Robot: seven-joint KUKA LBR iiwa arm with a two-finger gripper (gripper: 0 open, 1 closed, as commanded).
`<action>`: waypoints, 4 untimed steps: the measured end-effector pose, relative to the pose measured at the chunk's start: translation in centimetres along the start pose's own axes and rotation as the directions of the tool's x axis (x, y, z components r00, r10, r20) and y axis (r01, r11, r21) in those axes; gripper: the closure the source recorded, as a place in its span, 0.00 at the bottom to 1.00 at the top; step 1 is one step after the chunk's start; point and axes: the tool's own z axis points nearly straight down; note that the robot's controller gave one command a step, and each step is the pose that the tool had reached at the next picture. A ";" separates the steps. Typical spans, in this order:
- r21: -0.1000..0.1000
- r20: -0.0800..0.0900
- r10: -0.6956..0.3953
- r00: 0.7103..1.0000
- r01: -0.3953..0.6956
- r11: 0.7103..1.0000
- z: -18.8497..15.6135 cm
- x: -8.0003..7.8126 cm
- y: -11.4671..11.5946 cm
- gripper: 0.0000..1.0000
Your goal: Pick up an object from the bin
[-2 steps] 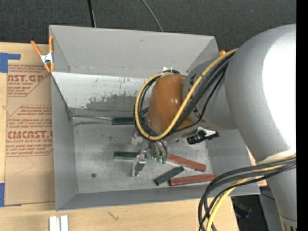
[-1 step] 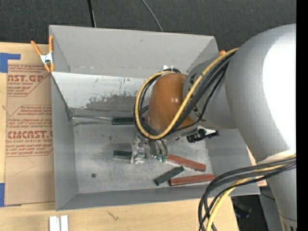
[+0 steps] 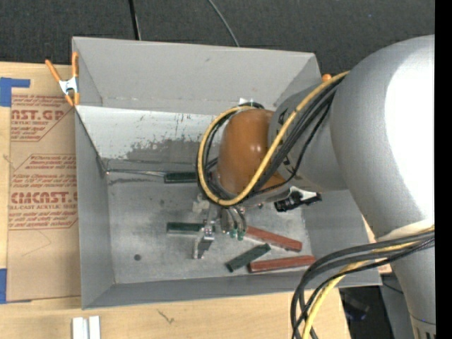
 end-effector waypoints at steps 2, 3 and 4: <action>0.000 0.000 0.000 1.000 0.000 1.000 0.0 0.0 0.0 0.00; -0.002 0.015 0.002 1.000 -0.001 1.000 -0.2 -0.4 0.0 1.00; 0.000 -0.001 0.000 1.000 0.000 1.000 0.0 0.0 0.0 0.00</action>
Offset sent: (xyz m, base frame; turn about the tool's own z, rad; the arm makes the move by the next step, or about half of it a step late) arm 0.0000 0.0000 0.0000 0.0000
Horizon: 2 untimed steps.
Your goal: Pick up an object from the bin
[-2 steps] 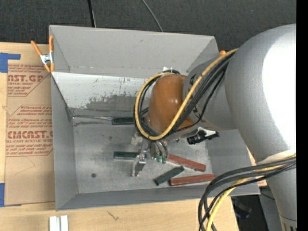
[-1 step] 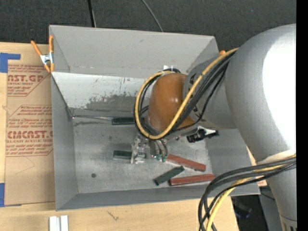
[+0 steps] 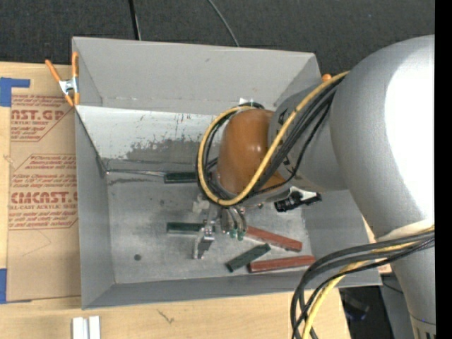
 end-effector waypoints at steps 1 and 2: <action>-0.003 0.015 0.001 1.000 -0.001 1.000 -0.2 -0.4 0.0 1.00; 0.000 0.000 0.000 1.000 0.000 1.000 0.0 0.0 0.0 0.00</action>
Offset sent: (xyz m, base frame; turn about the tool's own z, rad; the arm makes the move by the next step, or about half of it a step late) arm 0.0000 0.0000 0.0000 0.0000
